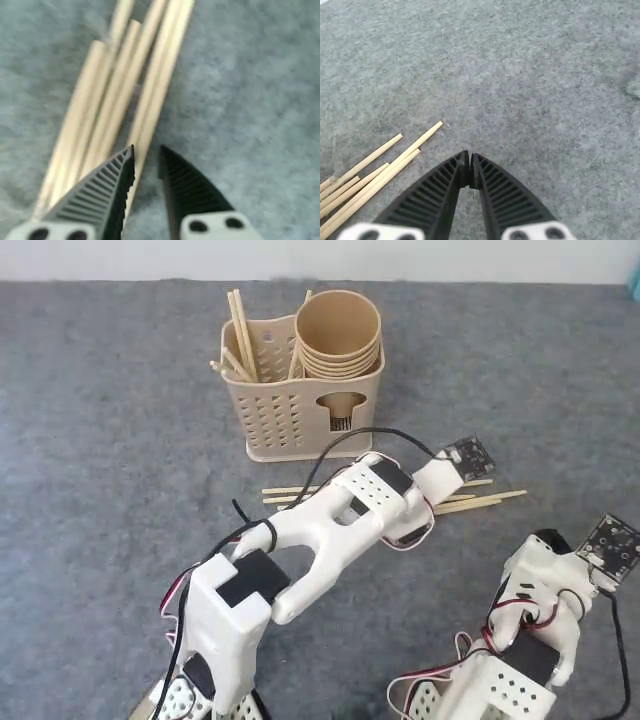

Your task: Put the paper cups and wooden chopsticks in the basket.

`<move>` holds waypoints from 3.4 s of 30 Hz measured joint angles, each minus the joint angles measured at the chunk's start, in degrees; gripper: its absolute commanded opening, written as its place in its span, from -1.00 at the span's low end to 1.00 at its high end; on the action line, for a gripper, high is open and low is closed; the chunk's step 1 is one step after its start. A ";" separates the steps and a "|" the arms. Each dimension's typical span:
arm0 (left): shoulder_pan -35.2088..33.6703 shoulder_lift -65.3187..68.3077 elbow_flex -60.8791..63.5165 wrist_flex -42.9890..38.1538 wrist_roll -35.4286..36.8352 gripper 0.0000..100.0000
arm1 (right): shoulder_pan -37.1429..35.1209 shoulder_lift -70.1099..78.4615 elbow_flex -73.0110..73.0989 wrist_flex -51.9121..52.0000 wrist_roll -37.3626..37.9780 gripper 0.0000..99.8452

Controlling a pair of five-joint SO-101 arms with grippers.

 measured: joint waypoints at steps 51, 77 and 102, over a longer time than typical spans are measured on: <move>-0.88 4.48 -7.47 5.89 -1.49 -0.98 | -0.62 0.00 0.00 0.00 0.00 -0.97; 0.09 0.88 -5.63 11.52 -1.23 -0.98 | -0.62 0.00 0.00 0.00 0.00 -0.97; -12.31 -98.90 42.02 -1.05 6.33 -0.97 | -7.12 0.00 0.00 5.27 0.00 -0.96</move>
